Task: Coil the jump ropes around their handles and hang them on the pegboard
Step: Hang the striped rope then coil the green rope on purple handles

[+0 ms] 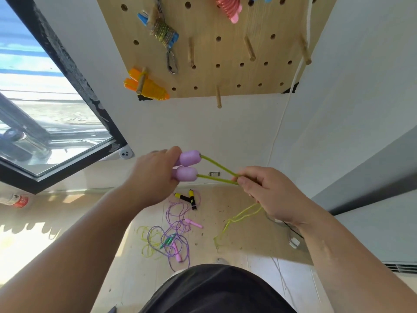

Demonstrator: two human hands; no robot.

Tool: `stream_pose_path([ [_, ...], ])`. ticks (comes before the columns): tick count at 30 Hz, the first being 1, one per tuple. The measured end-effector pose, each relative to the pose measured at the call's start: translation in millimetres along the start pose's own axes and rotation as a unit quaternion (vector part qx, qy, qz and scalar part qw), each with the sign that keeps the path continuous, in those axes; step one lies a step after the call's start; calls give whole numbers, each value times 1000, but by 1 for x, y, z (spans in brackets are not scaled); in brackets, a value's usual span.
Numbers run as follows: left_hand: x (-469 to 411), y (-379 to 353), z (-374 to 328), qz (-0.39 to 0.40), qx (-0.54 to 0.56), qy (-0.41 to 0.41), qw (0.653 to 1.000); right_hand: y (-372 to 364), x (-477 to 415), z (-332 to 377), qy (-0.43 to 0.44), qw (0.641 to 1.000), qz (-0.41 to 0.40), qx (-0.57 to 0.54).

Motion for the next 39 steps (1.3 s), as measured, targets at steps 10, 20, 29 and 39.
stream_pose_path([
  [10,35,-1,62,-41,-22,27,999,-24,13,-6,27,986,-56,153],
  [20,64,-29,38,56,685,236,687,-90,22,24,-25,997,33,59],
  [29,54,-34,6,32,808,312,500,-95,18,45,36,993,10,114],
  [39,44,-35,-19,-191,678,306,640,-53,39,26,118,970,-17,212],
])
Point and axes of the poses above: each hand's wrist, its own x-axis away from the middle knuckle, its own y-axis out of the back of the hand, z = x × y, the point moved 9 cm from there along -x, towards the middle knuckle, and after that the axes turned 4 degrees about -z, right-handed, at the moved point
